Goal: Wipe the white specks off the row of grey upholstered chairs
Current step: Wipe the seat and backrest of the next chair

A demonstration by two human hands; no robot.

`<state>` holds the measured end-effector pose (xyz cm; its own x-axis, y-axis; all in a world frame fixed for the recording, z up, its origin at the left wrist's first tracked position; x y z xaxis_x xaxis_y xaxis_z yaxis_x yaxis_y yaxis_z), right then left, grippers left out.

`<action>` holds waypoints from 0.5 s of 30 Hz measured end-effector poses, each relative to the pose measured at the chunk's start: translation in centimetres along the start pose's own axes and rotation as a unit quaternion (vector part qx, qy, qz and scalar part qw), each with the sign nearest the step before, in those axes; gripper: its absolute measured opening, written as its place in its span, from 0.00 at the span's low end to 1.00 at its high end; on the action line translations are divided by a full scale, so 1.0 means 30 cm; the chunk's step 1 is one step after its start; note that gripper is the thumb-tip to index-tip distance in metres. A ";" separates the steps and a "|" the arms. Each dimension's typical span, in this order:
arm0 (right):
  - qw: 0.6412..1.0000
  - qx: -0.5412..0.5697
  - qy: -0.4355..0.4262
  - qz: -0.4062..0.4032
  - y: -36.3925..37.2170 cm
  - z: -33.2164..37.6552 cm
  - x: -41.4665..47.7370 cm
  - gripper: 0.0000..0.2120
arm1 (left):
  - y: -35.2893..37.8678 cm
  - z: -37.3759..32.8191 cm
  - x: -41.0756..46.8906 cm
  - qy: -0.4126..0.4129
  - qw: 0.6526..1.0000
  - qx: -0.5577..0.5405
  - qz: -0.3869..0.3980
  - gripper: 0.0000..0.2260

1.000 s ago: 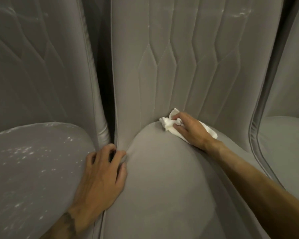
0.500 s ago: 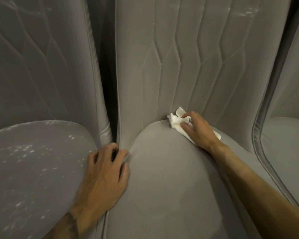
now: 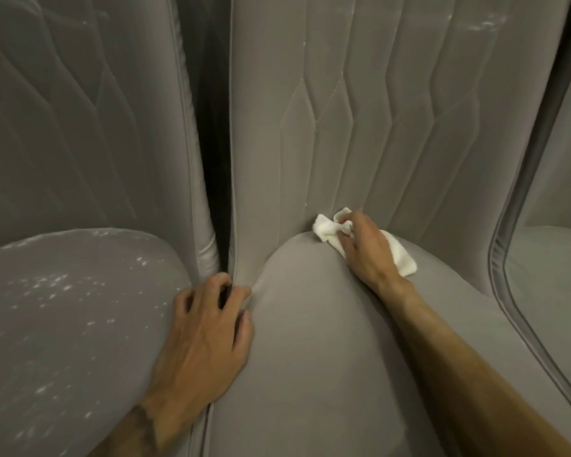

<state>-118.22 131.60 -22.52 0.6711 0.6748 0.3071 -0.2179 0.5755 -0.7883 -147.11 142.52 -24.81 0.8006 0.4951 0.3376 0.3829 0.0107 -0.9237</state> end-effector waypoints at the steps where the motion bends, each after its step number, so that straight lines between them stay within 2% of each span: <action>1: 1.000 0.019 -0.019 0.014 0.040 0.054 -0.004 0.05 | -0.001 -0.001 0.000 0.000 1.000 0.001 -0.001 0.15; 5: 0.988 0.042 -0.120 0.084 0.096 0.151 -0.019 0.06 | 0.001 0.001 0.001 0.002 1.000 0.007 -0.005 0.15; 7: 0.990 0.028 -0.101 0.092 0.063 0.109 -0.003 0.07 | 0.001 0.001 0.000 0.000 1.000 0.006 -0.007 0.15; 10: 0.996 0.033 -0.055 0.060 0.054 0.109 -0.002 0.08 | -0.002 0.000 0.004 -0.004 1.000 0.003 -0.004 0.15; 15: 0.975 0.071 -0.169 0.124 0.134 0.254 -0.106 0.06 | -0.001 -0.002 0.001 -0.001 1.000 0.006 -0.003 0.15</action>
<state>-126.62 135.28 -22.59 0.3198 0.9007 0.2939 -0.4560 0.4182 -0.7856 -147.09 142.48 -24.76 0.7975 0.4964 0.3428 0.3823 0.0237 -0.9237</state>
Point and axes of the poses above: each hand's wrist, its own x-axis towards the middle knuckle, its own y-axis out of the palm, z = x × y, the point moved 4 cm from there along x, towards the middle knuckle, and after that the axes turned 1 degree about -x, right-handed, at the moved point
